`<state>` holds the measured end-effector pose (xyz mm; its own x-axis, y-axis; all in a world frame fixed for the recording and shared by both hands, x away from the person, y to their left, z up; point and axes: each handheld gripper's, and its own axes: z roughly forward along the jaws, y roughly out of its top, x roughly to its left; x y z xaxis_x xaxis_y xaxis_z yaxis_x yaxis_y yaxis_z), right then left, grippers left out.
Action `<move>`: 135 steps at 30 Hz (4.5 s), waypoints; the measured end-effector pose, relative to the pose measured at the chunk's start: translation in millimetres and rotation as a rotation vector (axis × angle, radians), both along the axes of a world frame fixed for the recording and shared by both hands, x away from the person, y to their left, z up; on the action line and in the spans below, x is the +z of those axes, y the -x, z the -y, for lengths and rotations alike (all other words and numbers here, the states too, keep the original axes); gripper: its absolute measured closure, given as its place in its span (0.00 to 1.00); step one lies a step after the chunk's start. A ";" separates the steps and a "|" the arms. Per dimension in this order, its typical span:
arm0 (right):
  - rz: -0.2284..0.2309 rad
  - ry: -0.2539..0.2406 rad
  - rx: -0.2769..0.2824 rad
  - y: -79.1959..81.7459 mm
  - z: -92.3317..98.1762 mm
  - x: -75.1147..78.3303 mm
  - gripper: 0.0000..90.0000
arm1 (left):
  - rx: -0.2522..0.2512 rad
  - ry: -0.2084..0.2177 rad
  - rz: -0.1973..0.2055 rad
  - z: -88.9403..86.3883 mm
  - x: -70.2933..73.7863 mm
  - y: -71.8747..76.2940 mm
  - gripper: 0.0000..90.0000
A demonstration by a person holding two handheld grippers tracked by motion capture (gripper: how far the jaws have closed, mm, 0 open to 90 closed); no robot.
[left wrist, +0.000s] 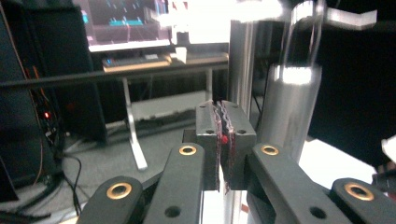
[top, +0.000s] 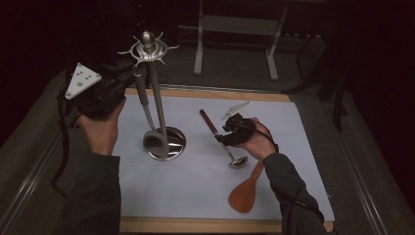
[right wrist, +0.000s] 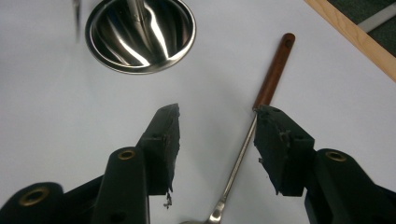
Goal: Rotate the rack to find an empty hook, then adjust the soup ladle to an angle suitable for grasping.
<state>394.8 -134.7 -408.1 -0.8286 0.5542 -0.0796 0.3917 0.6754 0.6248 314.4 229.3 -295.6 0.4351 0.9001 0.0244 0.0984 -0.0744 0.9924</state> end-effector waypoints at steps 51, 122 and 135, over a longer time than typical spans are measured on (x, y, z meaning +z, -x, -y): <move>-0.141 0.089 -0.150 -41.0 -2.1 -53.7 0.57 | 0.091 -0.097 -0.469 -24.8 -243.2 11.8 0.74; -0.309 0.413 0.050 -68.2 -42.6 -80.5 0.75 | 0.084 -0.095 -0.484 -25.4 -243.8 10.1 0.74; -0.352 0.506 0.034 -72.1 -58.8 -88.3 0.82 | 0.085 -0.093 -0.486 -25.4 -243.9 9.9 0.74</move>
<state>466.8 -75.9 -496.5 -0.8694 0.4922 -0.0445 0.4894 0.8699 0.0610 304.5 254.7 -539.6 0.3415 0.9364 -0.0809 0.5573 -0.1325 0.8197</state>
